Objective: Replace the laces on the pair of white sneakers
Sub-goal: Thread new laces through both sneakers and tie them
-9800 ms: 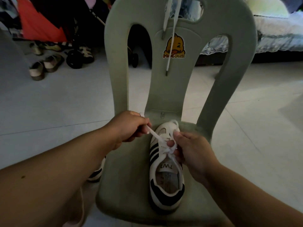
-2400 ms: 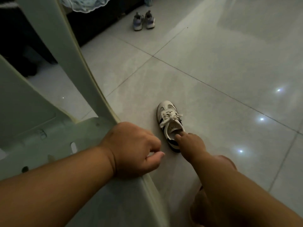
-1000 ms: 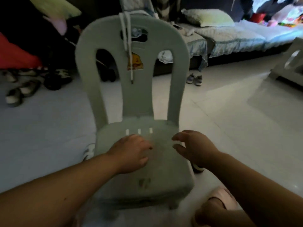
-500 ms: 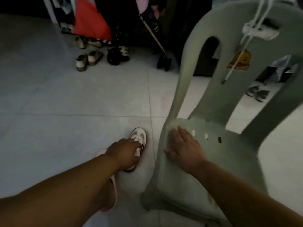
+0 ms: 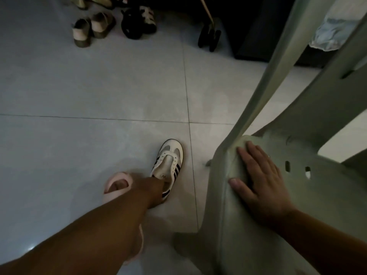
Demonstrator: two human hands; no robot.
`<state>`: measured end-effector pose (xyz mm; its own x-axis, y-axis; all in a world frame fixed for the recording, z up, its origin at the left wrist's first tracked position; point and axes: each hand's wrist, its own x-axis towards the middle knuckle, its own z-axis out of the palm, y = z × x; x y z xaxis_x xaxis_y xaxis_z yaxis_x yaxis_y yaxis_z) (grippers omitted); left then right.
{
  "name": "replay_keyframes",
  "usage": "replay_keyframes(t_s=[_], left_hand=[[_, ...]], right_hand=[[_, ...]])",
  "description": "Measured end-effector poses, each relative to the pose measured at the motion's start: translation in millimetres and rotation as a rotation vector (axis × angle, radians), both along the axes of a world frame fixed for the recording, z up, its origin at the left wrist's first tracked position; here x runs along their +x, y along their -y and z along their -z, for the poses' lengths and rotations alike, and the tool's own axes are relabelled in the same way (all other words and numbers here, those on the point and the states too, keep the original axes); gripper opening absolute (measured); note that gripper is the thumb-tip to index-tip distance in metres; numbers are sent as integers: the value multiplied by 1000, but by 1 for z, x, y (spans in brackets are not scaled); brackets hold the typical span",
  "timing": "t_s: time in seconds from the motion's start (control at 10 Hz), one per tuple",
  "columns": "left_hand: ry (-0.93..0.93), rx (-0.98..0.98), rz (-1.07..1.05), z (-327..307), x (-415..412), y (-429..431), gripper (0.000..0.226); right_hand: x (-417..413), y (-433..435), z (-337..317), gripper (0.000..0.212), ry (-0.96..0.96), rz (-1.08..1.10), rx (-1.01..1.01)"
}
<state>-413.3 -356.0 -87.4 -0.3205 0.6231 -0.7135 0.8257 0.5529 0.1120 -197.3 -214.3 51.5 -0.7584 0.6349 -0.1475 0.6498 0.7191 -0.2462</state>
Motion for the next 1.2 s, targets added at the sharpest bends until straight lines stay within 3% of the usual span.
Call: replay_keyframes(t_s=[0.1,0.2,0.3,0.5,0.6,0.7,1.0,1.2], left_hand=[[-37,-81,104,23,-2,3,31],[12,-132,68,36,-4,-1,38],[30,-86,71,37,-4,-8,45],[53,10,-116,-3,-8,-15,46],[6,84,-133,-35,-13,-18,56],[-31,104,-83,-84,-19,-14,48],[-304,350,132,-274,18,60,27],[-288,546,250,-333,81,91,21]], right_hand=[[1,-2,3,73,-34,-15,3],[2,-3,5,75,-55,-18,-10],[3,-3,5,75,-62,-16,-19],[0,-1,2,73,-47,-11,-14],[-1,0,-3,79,-2,0,-20],[1,4,-11,86,0,-7,-34],[36,21,-52,72,83,11,-241],[92,35,-95,69,-110,199,-281]])
